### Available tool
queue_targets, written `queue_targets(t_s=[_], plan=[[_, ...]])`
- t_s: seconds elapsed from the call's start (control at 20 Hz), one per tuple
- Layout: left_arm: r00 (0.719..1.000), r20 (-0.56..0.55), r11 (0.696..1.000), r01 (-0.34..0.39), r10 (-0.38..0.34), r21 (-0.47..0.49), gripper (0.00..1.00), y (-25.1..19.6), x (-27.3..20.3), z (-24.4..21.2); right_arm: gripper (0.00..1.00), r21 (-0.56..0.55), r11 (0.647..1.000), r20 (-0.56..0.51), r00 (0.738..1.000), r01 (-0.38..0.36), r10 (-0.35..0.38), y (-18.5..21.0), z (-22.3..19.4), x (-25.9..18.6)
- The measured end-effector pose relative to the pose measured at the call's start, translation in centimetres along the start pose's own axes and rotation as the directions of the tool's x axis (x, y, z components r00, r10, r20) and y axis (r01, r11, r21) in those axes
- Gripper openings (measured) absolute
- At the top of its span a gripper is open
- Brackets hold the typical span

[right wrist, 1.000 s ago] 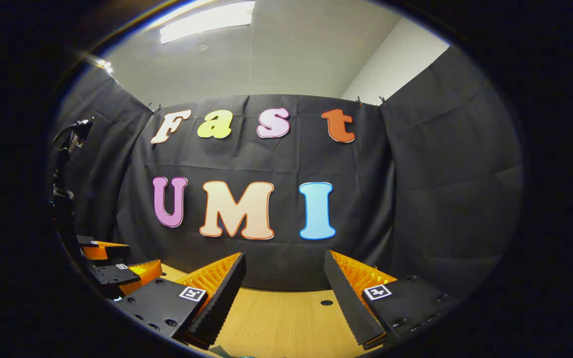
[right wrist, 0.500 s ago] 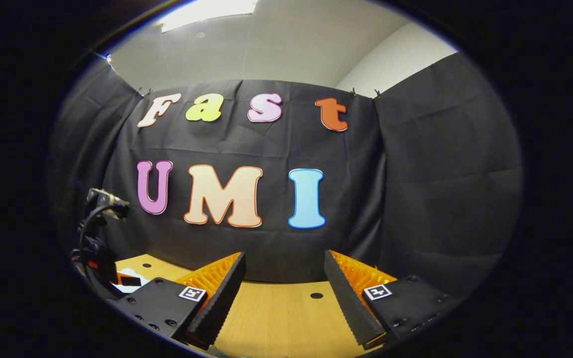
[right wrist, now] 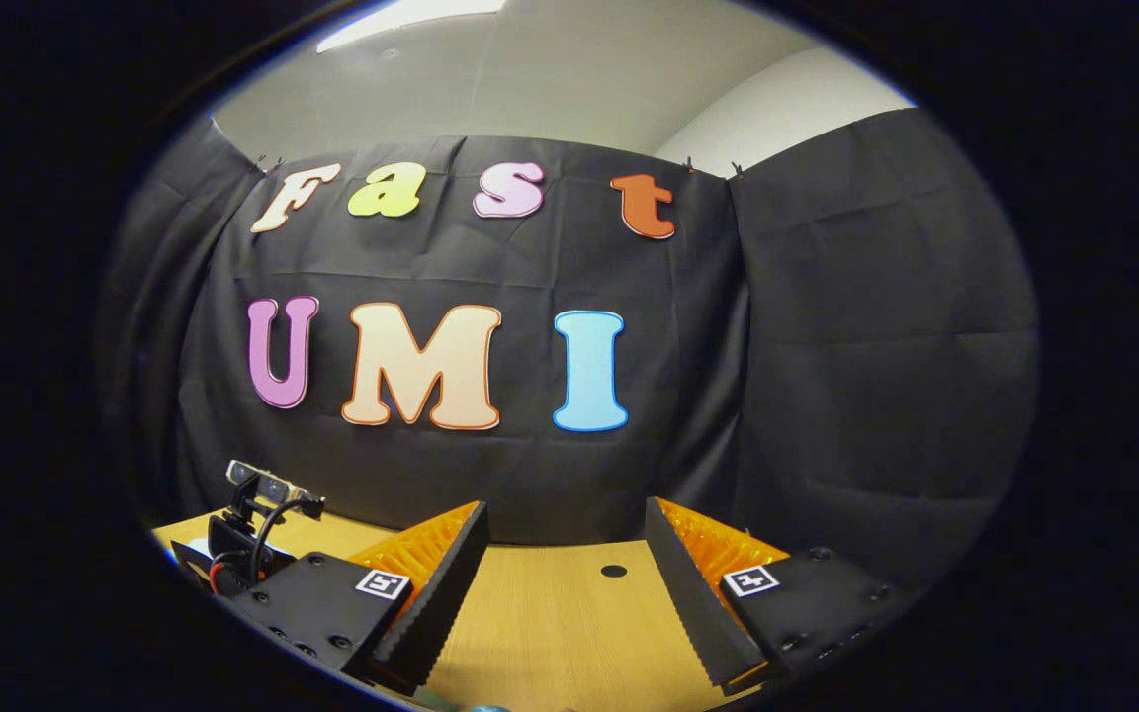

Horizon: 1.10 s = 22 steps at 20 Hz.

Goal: First open the suitcase, pack the skin care products into it, and then close the suitcase.

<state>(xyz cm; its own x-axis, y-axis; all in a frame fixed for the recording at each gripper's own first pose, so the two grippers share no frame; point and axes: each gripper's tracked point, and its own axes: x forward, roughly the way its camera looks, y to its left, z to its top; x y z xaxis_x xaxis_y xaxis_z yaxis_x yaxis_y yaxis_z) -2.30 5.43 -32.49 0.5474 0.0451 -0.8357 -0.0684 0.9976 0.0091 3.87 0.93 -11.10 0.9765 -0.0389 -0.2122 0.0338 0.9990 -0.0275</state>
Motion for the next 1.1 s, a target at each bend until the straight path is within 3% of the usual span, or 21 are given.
queue_targets(t_s=[0.3, 0.6, 0.7, 0.8, 0.9, 1.1], plan=[[0.989, -0.145, 0.999, 0.015, -0.02, -0.037, 0.95, -0.4, 2.7, -3.0, 0.99, -0.015, 1.0, -0.007, 1.0, 0.016, -0.017, -0.5, -0.4, -0.1], [0.978, -0.203, 0.998, 0.044, -0.053, -0.049, 0.86, -1.2, 4.2, -4.7, 0.99, -0.023, 0.999, -0.021, 0.999, 0.039, -0.039, -1.3, -1.1, -0.2], [0.975, -0.218, 0.997, 0.03, -0.045, -0.075, 0.69, -0.6, 4.3, -5.1, 0.99, -0.025, 0.999, -0.013, 0.999, 0.044, -0.045, -1.4, -1.0, -0.2], [0.977, -0.214, 0.998, 0.008, -0.023, -0.068, 0.42, 0.6, 4.3, -4.9, 0.99, -0.031, 0.998, -0.009, 0.999, 0.047, -0.048, -1.7, -1.0, -0.2], [0.971, -0.233, 0.996, 0.031, -0.049, -0.08, 0.14, 0.4, 4.2, -5.3, 0.99, -0.029, 0.998, -0.004, 0.999, 0.048, -0.048, -1.7, -0.9, -0.2], [0.968, -0.252, 0.998, 0.012, -0.025, -0.054, 0.07, 0.5, 3.5, -4.6, 0.99, -0.026, 1.0, -0.004, 1.0, 0.016, -0.016, -1.4, -0.9, -0.4]])
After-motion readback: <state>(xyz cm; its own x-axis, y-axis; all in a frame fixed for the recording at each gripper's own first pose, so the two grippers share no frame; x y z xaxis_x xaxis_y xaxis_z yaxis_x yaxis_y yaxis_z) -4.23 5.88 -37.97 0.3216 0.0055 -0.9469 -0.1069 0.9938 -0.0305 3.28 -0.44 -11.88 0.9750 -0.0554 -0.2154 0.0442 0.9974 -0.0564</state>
